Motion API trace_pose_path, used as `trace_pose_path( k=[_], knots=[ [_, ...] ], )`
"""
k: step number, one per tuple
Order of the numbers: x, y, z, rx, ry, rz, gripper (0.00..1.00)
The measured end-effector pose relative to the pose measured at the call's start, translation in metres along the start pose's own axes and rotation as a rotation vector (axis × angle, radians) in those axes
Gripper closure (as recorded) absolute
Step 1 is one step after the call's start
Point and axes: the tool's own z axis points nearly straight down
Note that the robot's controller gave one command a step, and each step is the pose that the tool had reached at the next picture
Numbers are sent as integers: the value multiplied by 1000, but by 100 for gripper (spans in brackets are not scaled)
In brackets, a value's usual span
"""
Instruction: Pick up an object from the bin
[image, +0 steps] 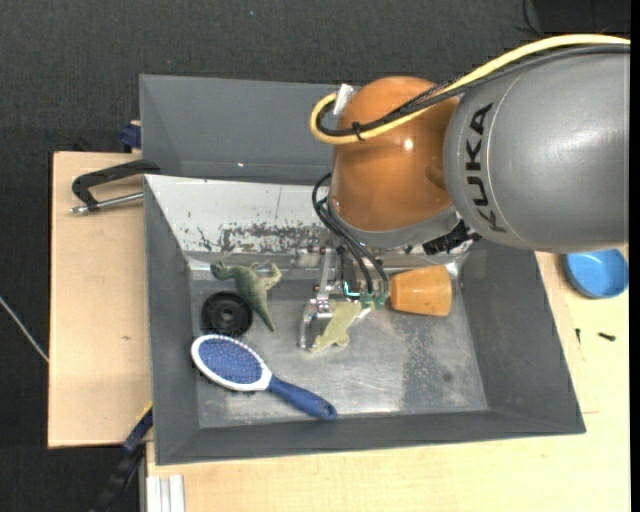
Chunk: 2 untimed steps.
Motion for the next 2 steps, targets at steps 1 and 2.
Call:
trace_pose_path(
  k=[1, 2],
  knots=[
    [12, 51, 126, -3, -12, -121, 0],
    [10, 48, 123, -1, -15, -117, 100]
  ],
)
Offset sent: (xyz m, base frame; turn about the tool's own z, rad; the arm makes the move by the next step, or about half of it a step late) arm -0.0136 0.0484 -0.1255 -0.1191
